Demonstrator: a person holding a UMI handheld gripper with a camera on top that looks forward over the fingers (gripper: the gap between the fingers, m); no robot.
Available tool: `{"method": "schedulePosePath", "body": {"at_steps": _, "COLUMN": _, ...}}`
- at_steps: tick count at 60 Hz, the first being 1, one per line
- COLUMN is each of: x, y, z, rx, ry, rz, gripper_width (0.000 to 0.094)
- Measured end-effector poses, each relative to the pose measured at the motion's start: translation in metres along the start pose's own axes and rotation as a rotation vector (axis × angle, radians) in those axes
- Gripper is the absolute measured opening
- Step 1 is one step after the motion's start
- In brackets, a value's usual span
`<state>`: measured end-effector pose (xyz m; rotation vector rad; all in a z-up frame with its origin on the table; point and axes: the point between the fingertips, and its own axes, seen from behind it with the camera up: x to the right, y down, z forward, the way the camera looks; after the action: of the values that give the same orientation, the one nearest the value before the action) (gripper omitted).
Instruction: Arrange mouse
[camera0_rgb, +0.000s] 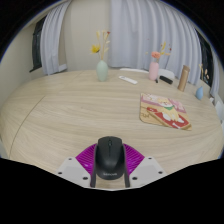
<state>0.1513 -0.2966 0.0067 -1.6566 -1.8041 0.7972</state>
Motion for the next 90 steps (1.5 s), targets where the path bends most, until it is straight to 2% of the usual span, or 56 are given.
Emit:
{"method": "schedulePosePath", "body": {"at_steps": 5, "x": -0.002, "y": -0.035, "z": -0.022, "rx": 0.044, "ry": -0.024, "rz": 0.008, "gripper_width": 0.0381}}
{"method": "schedulePosePath", "body": {"at_steps": 14, "x": 0.041, "y": -0.132, "z": -0.045, "rx": 0.153, "ry": -0.010, "rz": 0.035, "gripper_width": 0.0383}}
{"method": "schedulePosePath", "body": {"at_steps": 19, "x": 0.093, "y": -0.180, "z": -0.034, "rx": 0.202, "ry": 0.039, "rz": 0.041, "gripper_width": 0.0381}}
{"method": "schedulePosePath", "body": {"at_steps": 26, "x": 0.170, "y": -0.204, "z": 0.009, "rx": 0.195, "ry": 0.107, "rz": 0.078, "gripper_width": 0.0380}}
{"method": "schedulePosePath", "body": {"at_steps": 33, "x": 0.223, "y": -0.190, "z": 0.065, "rx": 0.141, "ry": 0.132, "rz": 0.102, "gripper_width": 0.0381}}
{"method": "schedulePosePath", "body": {"at_steps": 40, "x": 0.244, "y": -0.155, "z": 0.110, "rx": 0.076, "ry": 0.122, "rz": 0.061, "gripper_width": 0.0381}}
{"method": "schedulePosePath", "body": {"at_steps": 56, "x": 0.257, "y": -0.103, "z": 0.145, "rx": -0.003, "ry": 0.098, "rz": 0.050, "gripper_width": 0.0393}}
{"method": "schedulePosePath", "body": {"at_steps": 60, "x": 0.255, "y": -0.104, "z": 0.146, "rx": 0.014, "ry": 0.075, "rz": 0.055, "gripper_width": 0.0433}}
{"method": "schedulePosePath", "body": {"at_steps": 63, "x": 0.255, "y": -0.103, "z": 0.145, "rx": 0.007, "ry": 0.069, "rz": 0.061, "gripper_width": 0.0563}}
{"method": "schedulePosePath", "body": {"at_steps": 67, "x": 0.260, "y": -0.107, "z": 0.138, "rx": 0.010, "ry": 0.090, "rz": 0.063, "gripper_width": 0.0858}}
{"method": "schedulePosePath", "body": {"at_steps": 68, "x": 0.262, "y": -0.109, "z": 0.135, "rx": 0.015, "ry": 0.097, "rz": 0.062, "gripper_width": 0.0872}}
{"method": "schedulePosePath", "body": {"at_steps": 70, "x": 0.263, "y": -0.115, "z": 0.126, "rx": 0.031, "ry": 0.103, "rz": 0.064, "gripper_width": 0.0851}}
{"method": "schedulePosePath", "body": {"at_steps": 80, "x": 0.252, "y": -0.134, "z": 0.053, "rx": 0.087, "ry": 0.107, "rz": 0.090, "gripper_width": 0.0860}}
{"method": "schedulePosePath", "body": {"at_steps": 90, "x": 0.227, "y": -0.109, "z": -0.029, "rx": 0.105, "ry": 0.112, "rz": 0.109, "gripper_width": 0.0856}}
